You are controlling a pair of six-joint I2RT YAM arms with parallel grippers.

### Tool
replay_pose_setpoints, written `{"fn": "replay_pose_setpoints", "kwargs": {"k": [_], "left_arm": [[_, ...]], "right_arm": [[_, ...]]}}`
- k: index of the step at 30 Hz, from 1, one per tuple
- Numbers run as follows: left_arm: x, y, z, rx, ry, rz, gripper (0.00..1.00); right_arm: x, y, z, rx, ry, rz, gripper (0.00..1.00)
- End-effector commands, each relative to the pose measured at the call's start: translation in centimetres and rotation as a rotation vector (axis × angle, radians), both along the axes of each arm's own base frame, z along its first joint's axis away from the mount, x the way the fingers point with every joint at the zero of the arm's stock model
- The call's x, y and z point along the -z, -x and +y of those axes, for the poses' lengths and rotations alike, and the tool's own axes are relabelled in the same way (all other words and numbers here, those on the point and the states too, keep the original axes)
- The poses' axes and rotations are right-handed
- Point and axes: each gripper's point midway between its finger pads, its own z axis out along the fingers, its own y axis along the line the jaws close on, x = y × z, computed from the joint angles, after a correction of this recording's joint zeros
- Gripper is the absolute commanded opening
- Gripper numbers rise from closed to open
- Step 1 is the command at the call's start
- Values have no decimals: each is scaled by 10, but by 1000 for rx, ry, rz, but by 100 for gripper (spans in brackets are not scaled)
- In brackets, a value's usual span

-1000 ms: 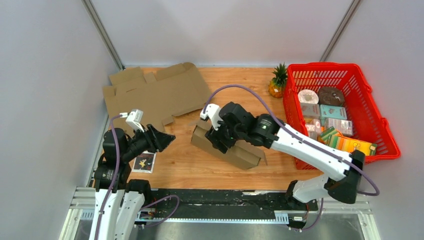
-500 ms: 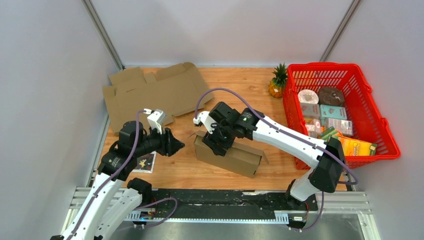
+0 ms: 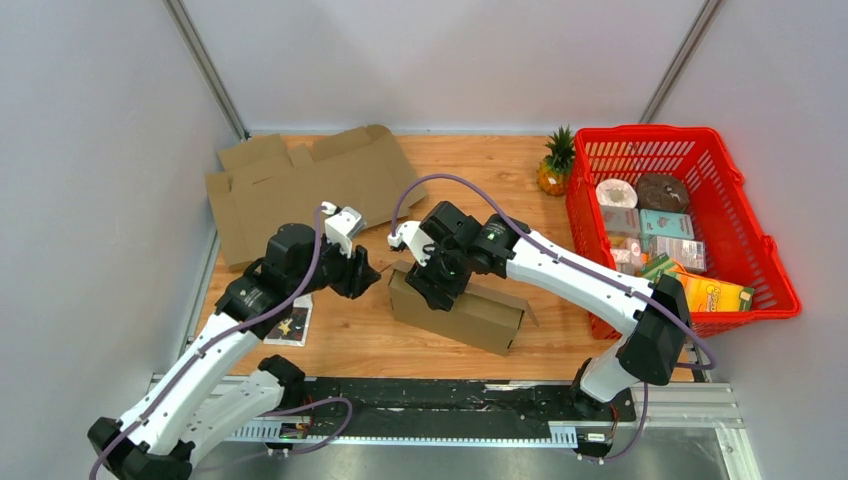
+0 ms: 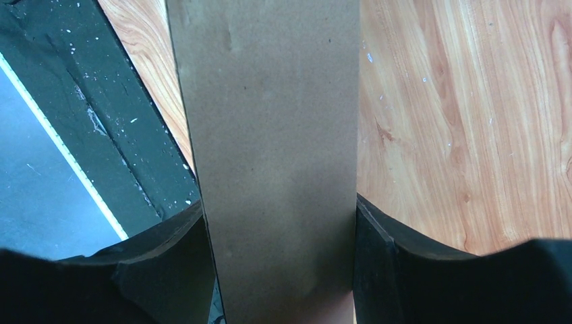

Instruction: Fold the paper box

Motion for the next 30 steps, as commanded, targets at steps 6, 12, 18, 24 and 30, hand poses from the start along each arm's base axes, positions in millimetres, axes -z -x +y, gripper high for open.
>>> {"fn": "replay_pose_setpoints", "kwargs": {"k": [6,12,18,24,30], "left_arm": [[-20,-23,-24,71,-16,-61,43],[-20,-21,-29,88,-18,-57,42],[-34,-17,-33,105,-5,-15,20],[-41,-3,-36,87,49,91,10],[-38,5,-42,39,125,217,0]], "right_arm": [[-5,0,6,-22,-48,-12,59],[-9,1,6,-23,-70,-21,58],[-8,1,5,-6,-73,-22,57],[-2,-2,4,9,-35,-81,70],[-1,-5,7,33,-36,-108,76]]}}
